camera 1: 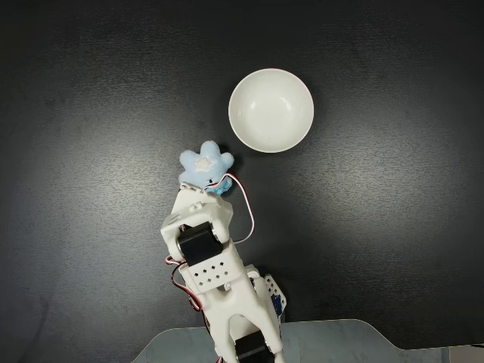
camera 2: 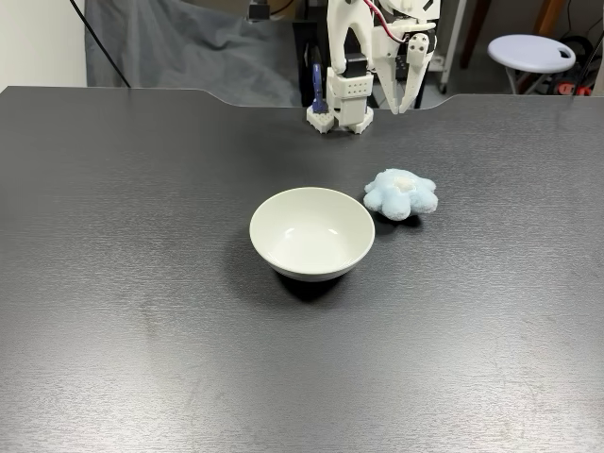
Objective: Grasp a skyblue doll and put it in the white bowl.
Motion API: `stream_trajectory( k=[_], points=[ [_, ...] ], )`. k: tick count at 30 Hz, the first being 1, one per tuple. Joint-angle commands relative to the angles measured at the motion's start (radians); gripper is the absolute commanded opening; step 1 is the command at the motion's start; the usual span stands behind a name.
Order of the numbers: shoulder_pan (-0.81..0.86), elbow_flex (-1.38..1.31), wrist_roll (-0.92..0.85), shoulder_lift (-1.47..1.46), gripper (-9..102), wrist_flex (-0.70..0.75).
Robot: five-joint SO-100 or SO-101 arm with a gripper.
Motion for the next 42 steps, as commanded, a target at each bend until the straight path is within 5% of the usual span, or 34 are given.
stream_trajectory(
  k=[1, 11, 24, 42],
  points=[
    [-0.012, 0.018, -0.02, 0.006, 0, 0.008],
    [-0.025, 0.048, -0.032, 0.008, 4, 0.011],
    [-0.023, 0.048, -0.018, 0.006, 61, 0.009],
    [-0.017, 0.031, -0.018, -0.216, 65, -0.133]
  ],
)
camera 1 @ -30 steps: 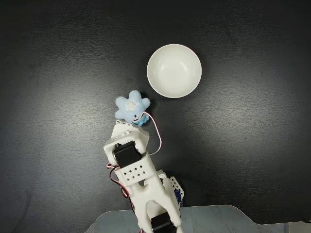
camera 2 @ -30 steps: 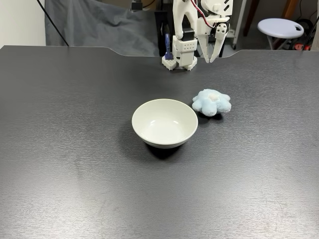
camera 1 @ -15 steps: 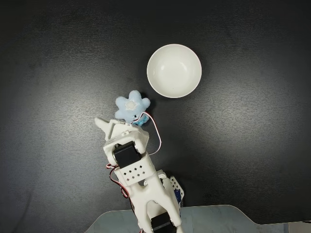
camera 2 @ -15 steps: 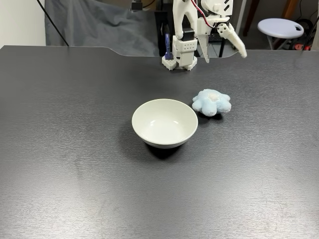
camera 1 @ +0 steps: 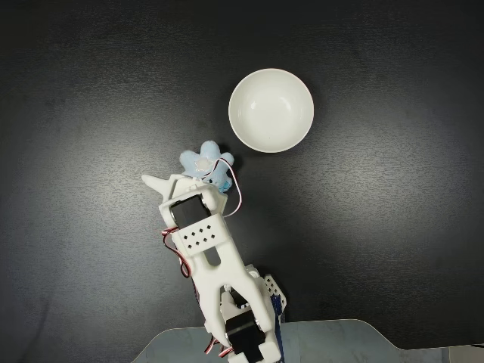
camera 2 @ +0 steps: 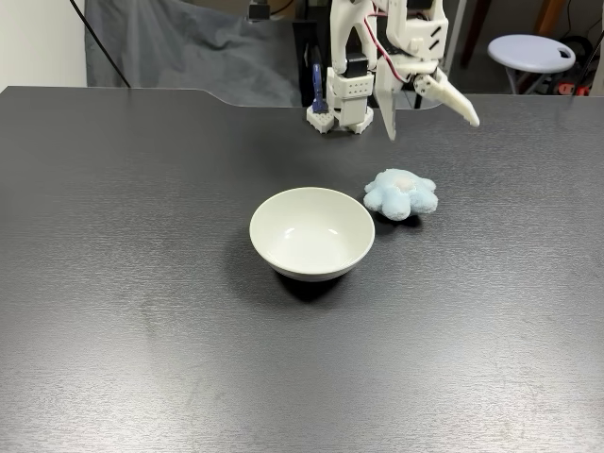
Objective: Grasp a skyblue doll and put it in the white bowl.
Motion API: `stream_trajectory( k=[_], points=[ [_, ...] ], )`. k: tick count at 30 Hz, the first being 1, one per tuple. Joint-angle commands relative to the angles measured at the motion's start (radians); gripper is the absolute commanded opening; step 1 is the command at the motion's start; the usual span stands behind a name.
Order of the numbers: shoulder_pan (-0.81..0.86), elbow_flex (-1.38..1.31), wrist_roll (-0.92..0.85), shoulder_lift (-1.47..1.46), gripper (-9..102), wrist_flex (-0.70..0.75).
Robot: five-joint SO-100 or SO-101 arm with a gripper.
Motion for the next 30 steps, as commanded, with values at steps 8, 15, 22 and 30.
stream_trajectory(
  k=[8, 15, 22, 30],
  points=[
    [0.008, -0.011, 0.006, -0.069, 65, -0.169],
    [0.087, -0.011, 0.008, -0.11, 65, -0.281],
    [0.229, -0.006, -0.006, -0.112, 65, -0.264],
    [0.222, 0.012, -0.011, -0.112, 65, -0.129]
  ],
)
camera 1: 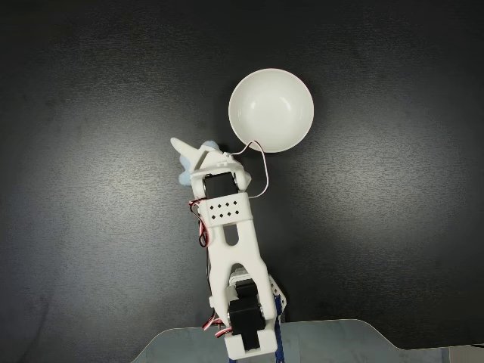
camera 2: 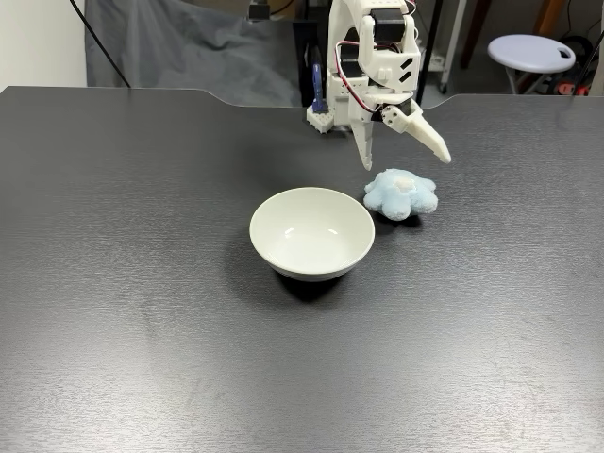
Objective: Grasp a skyblue doll and put it in the white bowl.
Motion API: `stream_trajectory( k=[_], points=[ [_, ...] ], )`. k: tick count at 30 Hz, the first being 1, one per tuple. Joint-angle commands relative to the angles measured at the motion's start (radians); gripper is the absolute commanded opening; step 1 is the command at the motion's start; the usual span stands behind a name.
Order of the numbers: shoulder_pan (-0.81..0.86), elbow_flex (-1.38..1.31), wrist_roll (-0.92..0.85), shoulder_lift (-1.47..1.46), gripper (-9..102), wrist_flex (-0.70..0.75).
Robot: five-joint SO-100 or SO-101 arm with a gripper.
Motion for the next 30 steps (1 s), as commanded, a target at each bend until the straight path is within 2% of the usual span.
stream_trajectory(
  k=[1, 7, 14, 21, 30],
  points=[
    [0.002, -0.008, -0.005, 0.011, 65, 0.074],
    [-0.002, -0.008, -0.015, 0.011, 65, 0.084],
    [-0.002, -0.018, -0.115, 0.011, 65, 0.135],
    [-0.041, -0.029, -0.104, -0.077, 65, 0.17],
    [-0.041, -0.183, -0.115, -0.172, 65, 0.17]
  ],
)
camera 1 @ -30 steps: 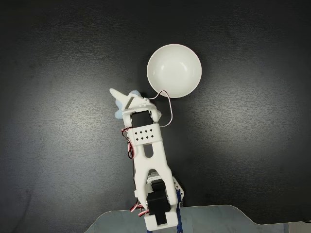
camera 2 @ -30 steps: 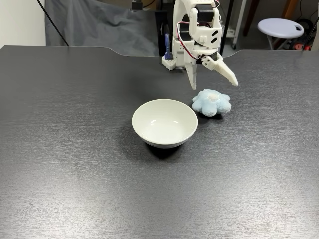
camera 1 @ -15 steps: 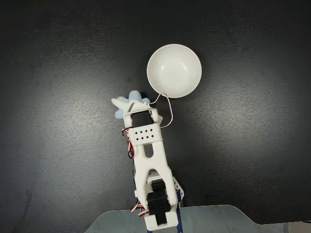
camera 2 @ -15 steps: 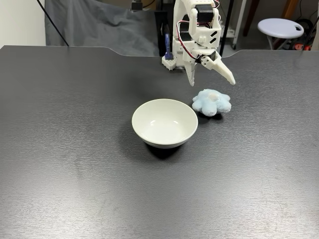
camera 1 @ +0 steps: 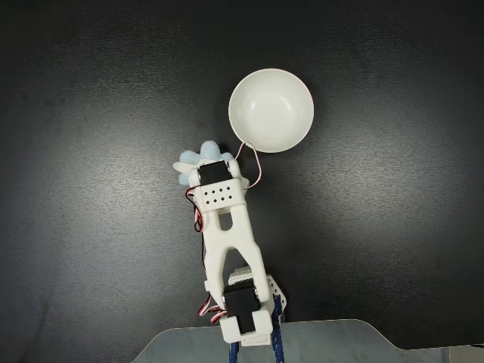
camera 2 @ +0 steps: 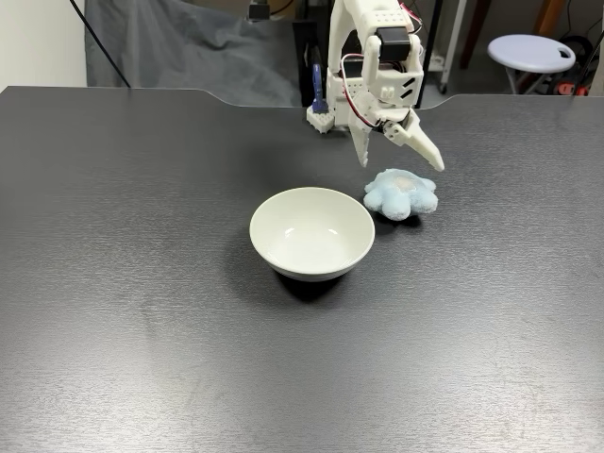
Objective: Grasp a skyblue doll and put it in the white bowl.
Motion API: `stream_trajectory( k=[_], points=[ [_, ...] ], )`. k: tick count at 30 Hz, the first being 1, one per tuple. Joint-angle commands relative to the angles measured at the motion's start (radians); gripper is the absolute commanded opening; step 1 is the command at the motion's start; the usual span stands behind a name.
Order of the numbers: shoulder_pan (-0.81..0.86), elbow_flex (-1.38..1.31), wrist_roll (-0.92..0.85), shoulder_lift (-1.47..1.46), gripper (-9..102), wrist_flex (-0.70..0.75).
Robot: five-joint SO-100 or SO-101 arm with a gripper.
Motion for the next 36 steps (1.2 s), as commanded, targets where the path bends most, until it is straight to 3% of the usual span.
stream_trajectory(
  k=[1, 30, 36],
  points=[
    [-0.002, -0.123, -0.011, -0.017, 65, 0.011],
    [0.002, -0.206, -0.011, -0.247, 65, 0.002],
    [0.012, -0.192, 0.0, -0.296, 65, -0.163]
  ],
)
